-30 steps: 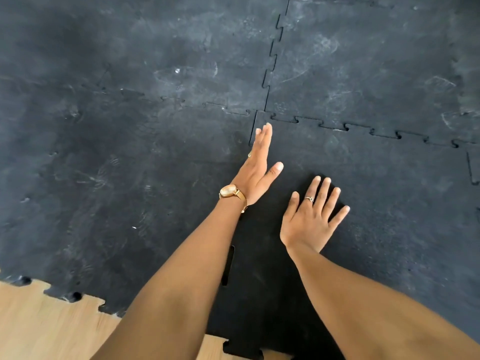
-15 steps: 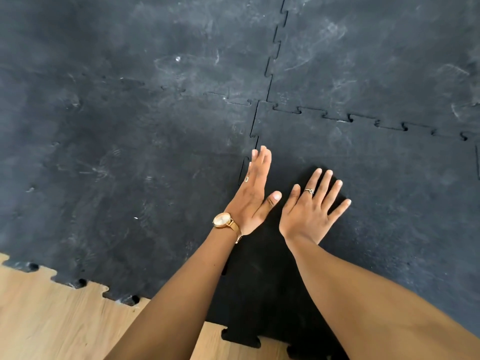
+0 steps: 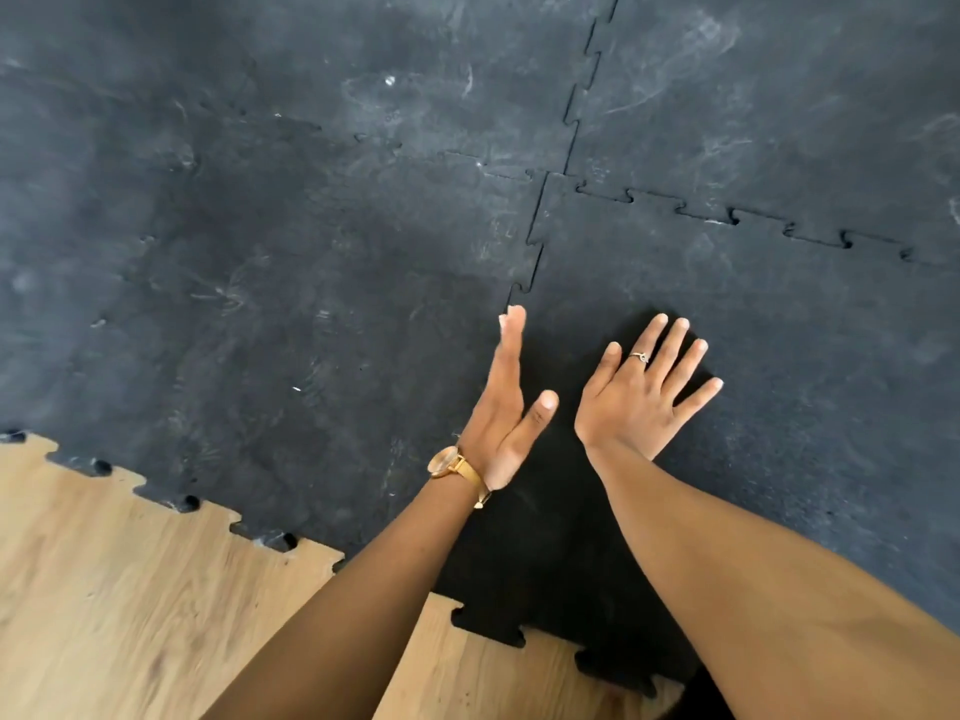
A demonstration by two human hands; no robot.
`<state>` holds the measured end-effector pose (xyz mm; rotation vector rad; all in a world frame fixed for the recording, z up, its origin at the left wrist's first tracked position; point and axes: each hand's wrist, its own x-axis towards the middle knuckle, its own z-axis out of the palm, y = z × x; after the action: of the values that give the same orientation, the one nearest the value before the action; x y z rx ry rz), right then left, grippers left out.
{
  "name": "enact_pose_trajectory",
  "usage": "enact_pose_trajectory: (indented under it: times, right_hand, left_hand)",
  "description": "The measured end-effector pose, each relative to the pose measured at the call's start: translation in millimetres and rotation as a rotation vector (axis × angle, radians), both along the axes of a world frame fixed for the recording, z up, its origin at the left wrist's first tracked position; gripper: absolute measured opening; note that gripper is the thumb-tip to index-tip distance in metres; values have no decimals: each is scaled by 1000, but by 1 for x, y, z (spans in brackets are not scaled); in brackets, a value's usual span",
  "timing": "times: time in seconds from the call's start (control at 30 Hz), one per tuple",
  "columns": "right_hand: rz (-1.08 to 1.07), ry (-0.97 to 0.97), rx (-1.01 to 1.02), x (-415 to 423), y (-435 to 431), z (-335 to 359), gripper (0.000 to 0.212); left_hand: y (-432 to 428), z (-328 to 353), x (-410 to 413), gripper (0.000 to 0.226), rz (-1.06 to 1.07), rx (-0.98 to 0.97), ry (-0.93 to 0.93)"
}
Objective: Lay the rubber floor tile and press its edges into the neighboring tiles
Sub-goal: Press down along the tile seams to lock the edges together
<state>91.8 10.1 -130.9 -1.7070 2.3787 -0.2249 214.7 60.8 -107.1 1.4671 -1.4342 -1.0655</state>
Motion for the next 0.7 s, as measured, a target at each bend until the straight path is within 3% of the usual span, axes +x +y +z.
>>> enact_pose_trajectory:
  times: [0.1,0.2,0.27,0.33,0.4,0.47,0.7]
  right_hand:
    - [4,7,1,0,1,3,60]
    - [5,13,5,-1,2,1,60]
    - [-3,17,10,-2,2,0,60]
    - [0,18,11,-1,0,0,60]
    - [1,23,12,-1,-1,0,60]
    - [8,29,12,-1,0,-1,60]
    - [28,17,48,-3,-1,2,62]
  left_hand:
    - [-2,6,0,84,33,56,110]
    - [-15,27,7,82,224,144,152]
    - [-26,43,10,62,327,10,60]
    - [-32,47,7,69,355,-89,138]
    - [-27,30,-1,82,183,-21,120]
    - [-15,2,-5,90,-41,-19,-48]
    - [-12,24,-2,89,84,24,41]
